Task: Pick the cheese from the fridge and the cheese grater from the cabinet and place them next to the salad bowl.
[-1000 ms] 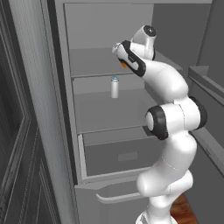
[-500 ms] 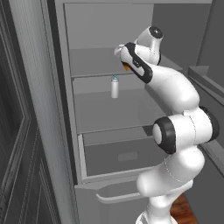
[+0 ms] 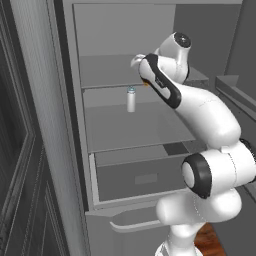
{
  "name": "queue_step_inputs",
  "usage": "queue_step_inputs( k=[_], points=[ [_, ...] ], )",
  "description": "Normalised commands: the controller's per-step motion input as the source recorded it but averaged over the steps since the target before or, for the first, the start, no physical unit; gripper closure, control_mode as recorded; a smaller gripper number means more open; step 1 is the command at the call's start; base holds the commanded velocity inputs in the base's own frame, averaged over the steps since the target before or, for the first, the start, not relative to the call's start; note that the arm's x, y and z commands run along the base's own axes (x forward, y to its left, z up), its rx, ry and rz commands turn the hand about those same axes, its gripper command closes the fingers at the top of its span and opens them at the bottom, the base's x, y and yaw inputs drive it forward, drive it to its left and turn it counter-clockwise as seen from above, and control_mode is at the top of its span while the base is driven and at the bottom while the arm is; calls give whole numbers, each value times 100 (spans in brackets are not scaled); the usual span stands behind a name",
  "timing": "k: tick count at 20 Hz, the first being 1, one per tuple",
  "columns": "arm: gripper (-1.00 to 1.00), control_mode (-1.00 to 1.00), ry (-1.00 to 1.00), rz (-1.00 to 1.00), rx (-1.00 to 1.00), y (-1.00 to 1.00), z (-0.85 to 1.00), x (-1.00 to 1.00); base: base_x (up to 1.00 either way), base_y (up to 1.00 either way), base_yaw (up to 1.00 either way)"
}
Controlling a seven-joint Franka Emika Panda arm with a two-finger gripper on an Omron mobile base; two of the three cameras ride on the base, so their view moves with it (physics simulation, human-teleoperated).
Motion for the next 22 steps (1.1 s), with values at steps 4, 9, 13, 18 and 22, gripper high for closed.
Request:
queue_step_inputs(
  k=[4, 9, 13, 18, 22],
  points=[
    [100, -100, -4, 0, -1, 10, 1, -66, 0, 0, 0],
    [100, -100, 0, 0, -2, 7, 0, -59, 0, 0, 0],
    [100, -100, -2, 0, 0, 3, 1, -65, 0, 0, 0],
    [100, -100, -1, 0, -2, 3, 4, -64, 0, 0, 0],
    [100, -100, -1, 0, -1, 0, 3, -64, 0, 0, 0]
  ],
)
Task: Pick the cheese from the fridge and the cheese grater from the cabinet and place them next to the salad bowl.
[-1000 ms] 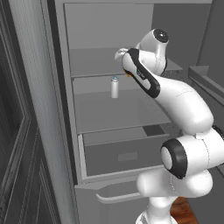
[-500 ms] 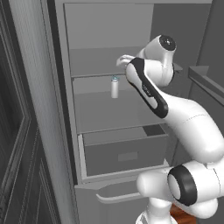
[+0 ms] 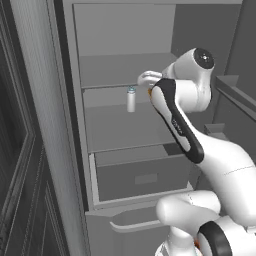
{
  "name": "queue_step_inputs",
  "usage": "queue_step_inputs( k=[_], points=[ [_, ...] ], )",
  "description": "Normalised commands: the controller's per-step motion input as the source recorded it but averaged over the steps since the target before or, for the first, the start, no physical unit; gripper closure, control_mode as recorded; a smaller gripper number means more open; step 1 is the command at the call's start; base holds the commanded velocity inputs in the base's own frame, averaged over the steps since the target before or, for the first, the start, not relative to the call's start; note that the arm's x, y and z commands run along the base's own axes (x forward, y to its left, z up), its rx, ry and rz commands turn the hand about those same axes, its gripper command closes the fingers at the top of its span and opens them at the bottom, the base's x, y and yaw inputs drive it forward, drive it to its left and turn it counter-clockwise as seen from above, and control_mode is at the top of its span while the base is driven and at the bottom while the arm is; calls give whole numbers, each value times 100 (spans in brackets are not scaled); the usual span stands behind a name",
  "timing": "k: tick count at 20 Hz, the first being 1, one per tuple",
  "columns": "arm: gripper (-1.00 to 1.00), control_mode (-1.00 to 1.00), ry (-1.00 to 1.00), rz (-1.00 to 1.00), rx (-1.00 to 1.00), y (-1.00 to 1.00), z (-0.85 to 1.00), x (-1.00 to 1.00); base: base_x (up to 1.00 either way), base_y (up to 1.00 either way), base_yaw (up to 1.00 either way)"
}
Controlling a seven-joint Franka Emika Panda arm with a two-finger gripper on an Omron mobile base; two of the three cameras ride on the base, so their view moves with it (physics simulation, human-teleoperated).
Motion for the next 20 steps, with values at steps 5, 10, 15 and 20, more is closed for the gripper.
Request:
queue_step_inputs(
  k=[5, 10, 15, 20],
  points=[
    [100, -100, 0, 0, 0, 1, 0, -63, 0, 0, 0],
    [100, -100, 0, 0, 0, 4, 0, -61, 0, 0, 0],
    [100, -100, 2, 0, -4, 3, 0, -53, 0, 0, 0],
    [100, -100, 7, 0, -8, 3, 0, -43, 0, 0, 0]
  ],
)
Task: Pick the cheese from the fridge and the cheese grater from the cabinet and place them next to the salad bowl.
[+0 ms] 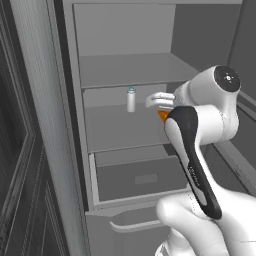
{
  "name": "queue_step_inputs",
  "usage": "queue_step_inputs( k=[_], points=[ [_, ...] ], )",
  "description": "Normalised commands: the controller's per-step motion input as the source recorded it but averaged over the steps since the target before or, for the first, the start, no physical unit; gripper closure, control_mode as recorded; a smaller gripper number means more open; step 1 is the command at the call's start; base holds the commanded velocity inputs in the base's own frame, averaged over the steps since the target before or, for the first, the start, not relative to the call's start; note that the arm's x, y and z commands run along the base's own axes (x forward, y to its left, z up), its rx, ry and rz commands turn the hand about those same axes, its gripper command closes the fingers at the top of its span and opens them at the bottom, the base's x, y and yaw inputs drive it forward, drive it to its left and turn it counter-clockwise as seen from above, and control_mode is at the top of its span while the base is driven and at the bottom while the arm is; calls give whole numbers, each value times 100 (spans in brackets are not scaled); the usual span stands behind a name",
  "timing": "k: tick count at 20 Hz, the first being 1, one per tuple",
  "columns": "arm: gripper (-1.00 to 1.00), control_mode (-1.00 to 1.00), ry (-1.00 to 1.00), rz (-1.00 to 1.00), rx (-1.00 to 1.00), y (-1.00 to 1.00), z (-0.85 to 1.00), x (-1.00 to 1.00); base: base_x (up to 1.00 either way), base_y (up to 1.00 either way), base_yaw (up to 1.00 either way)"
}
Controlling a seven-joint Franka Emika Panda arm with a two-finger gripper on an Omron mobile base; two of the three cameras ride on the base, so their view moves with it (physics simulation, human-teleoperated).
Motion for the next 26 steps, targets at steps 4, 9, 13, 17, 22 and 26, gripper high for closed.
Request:
queue_step_inputs(
  k=[4, 9, 13, 17, 22, 26],
  points=[
    [100, -100, 9, 0, -6, 1, 0, -25, 0, 0, 0],
    [100, -100, 2, 0, -1, 0, 0, -2, 0, 0, 0],
    [100, -100, 0, 0, 0, 0, 0, 0, 0, 0, 0],
    [100, -100, 0, 0, 0, 0, 0, 0, 0, 0, 0],
    [100, -100, 0, 0, 0, 0, 0, 0, 0, 0, 0],
    [100, -100, 0, 0, 0, 0, 0, 0, 0, 0, 0]
  ],
)
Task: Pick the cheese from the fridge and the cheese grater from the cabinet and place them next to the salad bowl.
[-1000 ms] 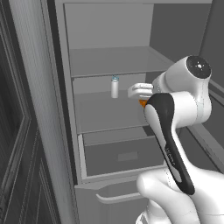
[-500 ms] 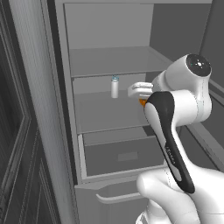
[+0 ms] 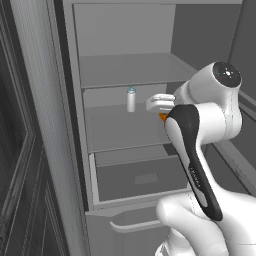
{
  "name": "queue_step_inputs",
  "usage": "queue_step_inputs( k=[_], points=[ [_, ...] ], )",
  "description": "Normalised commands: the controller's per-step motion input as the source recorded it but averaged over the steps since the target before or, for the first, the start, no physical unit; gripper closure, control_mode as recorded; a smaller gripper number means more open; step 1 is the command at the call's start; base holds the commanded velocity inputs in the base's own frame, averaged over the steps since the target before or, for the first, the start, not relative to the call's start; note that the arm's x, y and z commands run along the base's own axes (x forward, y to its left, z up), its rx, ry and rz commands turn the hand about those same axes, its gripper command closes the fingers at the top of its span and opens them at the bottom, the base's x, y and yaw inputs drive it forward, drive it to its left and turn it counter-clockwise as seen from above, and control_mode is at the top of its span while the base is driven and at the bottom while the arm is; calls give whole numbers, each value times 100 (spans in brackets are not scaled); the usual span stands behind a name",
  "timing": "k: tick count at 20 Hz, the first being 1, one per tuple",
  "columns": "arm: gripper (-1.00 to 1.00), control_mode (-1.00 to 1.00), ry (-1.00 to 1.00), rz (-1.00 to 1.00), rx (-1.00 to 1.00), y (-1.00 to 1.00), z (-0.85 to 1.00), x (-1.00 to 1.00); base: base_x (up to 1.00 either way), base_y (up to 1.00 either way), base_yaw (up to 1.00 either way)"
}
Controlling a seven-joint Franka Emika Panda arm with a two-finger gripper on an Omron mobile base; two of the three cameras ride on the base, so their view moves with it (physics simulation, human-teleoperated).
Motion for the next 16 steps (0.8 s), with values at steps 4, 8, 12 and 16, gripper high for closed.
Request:
queue_step_inputs(
  k=[4, 8, 12, 16],
  points=[
    [100, 100, 0, 0, 0, 0, 0, 0, 0, 0, 0],
    [100, 100, 0, 0, 0, 0, 0, 0, 0, 0, 0],
    [100, 100, 0, 0, 0, 0, 0, 0, 0, 0, 0],
    [100, 100, 0, 0, 0, 0, 0, 0, -4, 0, 0]
  ],
)
